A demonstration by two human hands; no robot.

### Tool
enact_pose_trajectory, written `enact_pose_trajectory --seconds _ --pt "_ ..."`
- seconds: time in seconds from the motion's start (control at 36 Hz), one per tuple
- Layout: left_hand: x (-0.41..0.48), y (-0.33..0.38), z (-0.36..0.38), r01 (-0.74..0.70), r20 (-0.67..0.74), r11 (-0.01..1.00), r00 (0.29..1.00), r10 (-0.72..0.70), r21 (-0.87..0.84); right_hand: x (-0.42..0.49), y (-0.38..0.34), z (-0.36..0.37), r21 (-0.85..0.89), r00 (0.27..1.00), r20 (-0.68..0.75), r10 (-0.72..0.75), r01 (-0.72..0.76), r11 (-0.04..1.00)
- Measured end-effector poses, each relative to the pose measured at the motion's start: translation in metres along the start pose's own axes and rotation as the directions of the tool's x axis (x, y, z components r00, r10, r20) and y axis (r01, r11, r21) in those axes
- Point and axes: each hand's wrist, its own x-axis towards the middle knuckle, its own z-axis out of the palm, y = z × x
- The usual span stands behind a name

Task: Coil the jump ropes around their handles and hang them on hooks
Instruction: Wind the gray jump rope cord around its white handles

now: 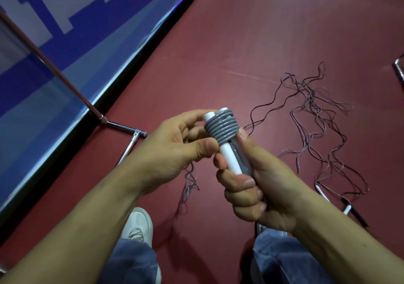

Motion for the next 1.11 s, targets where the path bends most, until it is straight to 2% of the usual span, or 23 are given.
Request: enact_pose_trajectory --seconds 0.06,0.14,0.25,0.31,0.36,0.39,0.44,0.5,0.58,0.67,0.72,0.81,0.83,0.92,0.97,1.11 --pt "-0.001 -0.001 0.004 0.001 0.062 0.995 0.998 0.005 -0.100 0.003 0.002 -0.006 0.076 0.988 0.147 0.040 -0.051 0.996" --pt "-0.001 0.000 0.013 -0.008 0.093 0.981 0.995 0.027 -0.196 0.005 0.001 -0.011 0.194 0.917 0.396 0.051 -0.138 0.971" --pt "0.001 0.000 0.018 -0.029 0.046 0.962 0.998 0.043 -0.272 0.009 0.000 -0.020 0.265 0.877 0.476 0.071 -0.220 0.939" --pt "0.001 0.000 0.018 -0.031 0.014 0.970 0.999 0.035 -0.240 0.009 -0.001 -0.018 0.204 0.930 0.358 0.086 -0.168 0.964" --pt "0.002 -0.001 0.015 -0.033 -0.017 0.979 0.999 0.030 -0.200 0.007 -0.001 -0.013 0.052 0.994 0.100 0.053 -0.059 0.997" --pt "0.001 0.000 0.014 -0.035 -0.026 0.982 0.999 0.031 -0.184 0.007 -0.001 -0.010 -0.047 1.000 -0.002 -0.003 0.003 0.999" --pt "0.000 0.001 0.012 -0.033 -0.049 0.989 0.998 0.026 -0.147 0.009 0.000 -0.008 -0.243 0.981 -0.090 -0.169 0.143 0.960" --pt "0.000 0.000 0.012 -0.024 -0.090 0.996 0.996 0.016 -0.090 0.012 -0.002 -0.012 -0.465 0.931 -0.129 -0.342 0.248 0.850" --pt "0.002 -0.004 0.014 -0.010 -0.168 0.999 0.986 0.003 -0.042 0.012 -0.003 -0.012 -0.763 0.871 -0.098 -0.481 0.244 0.598" --pt "0.005 -0.009 0.015 -0.002 -0.218 0.999 0.976 -0.006 -0.037 0.013 0.010 -0.009 -0.896 0.843 -0.103 -0.527 0.151 0.417" --pt "0.004 -0.009 0.016 -0.007 -0.212 1.000 0.977 0.003 -0.019 0.016 0.015 -0.009 -0.909 0.804 -0.138 -0.578 0.130 0.397" --pt "0.003 -0.004 0.015 -0.034 -0.171 0.999 0.985 0.030 -0.019 0.015 0.012 -0.005 -0.883 0.813 -0.110 -0.571 0.184 0.432" --pt "0.002 -0.002 0.013 -0.051 -0.153 0.998 0.987 0.046 -0.025 0.012 0.009 -0.002 -0.845 0.836 -0.093 -0.541 0.221 0.488" --pt "0.001 0.003 0.005 -0.085 -0.112 0.996 0.990 0.086 0.012 0.002 0.000 0.004 -0.613 0.915 -0.087 -0.394 0.263 0.745" --pt "0.000 0.004 0.004 -0.082 -0.093 0.996 0.992 0.085 0.038 -0.003 -0.002 0.007 -0.498 0.946 -0.095 -0.311 0.226 0.837" --pt "0.002 0.001 0.004 -0.028 -0.059 0.997 0.998 0.032 0.070 -0.001 0.000 0.009 -0.383 0.963 -0.136 -0.231 0.165 0.909"
